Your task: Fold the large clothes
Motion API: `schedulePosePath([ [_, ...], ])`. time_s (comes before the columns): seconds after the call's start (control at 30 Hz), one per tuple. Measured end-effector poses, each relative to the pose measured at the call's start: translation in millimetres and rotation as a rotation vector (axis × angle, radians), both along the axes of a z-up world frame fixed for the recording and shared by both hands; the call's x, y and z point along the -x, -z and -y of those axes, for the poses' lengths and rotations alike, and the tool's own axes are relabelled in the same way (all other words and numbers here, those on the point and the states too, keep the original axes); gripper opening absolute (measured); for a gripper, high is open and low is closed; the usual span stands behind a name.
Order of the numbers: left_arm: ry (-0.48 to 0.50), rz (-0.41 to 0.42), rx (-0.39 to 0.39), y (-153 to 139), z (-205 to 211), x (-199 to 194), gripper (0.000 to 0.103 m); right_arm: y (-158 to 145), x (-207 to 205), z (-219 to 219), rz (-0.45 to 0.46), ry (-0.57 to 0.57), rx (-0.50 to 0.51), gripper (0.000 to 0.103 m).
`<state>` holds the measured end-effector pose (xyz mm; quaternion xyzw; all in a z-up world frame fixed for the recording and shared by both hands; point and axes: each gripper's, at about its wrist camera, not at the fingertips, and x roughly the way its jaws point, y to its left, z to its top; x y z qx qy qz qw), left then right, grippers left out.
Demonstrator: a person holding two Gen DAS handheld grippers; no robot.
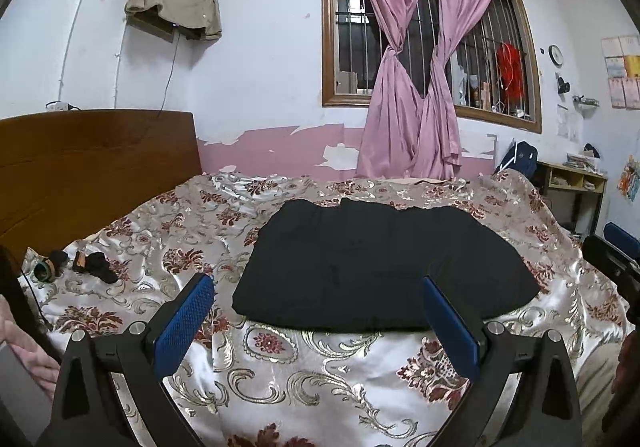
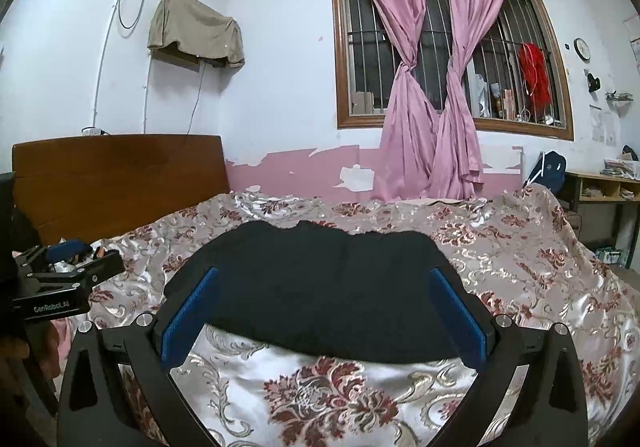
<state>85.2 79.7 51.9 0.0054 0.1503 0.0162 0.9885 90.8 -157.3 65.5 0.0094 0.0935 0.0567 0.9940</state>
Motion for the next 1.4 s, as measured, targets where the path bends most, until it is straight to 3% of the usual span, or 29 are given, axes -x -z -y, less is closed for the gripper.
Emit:
schedulePosePath([
  [0.17,0.005,0.011,-0.028,12.0,7.9,5.1,0.103,13.4,6.6,-1.3,0.005,0.015,-0.013,0.101],
  [0.7,-0.016,-0.048,0.005,55.0,7.7,1.5,0.103,46.3,5.2,1.1,-0.065,0.034,0.021,0.101],
  [1.4,-0.019,-0.082,-0.011,66.6,12.0,1.8,0.103,66.6,-5.7,4.8,-0.153,0.024,0.004,0.101],
])
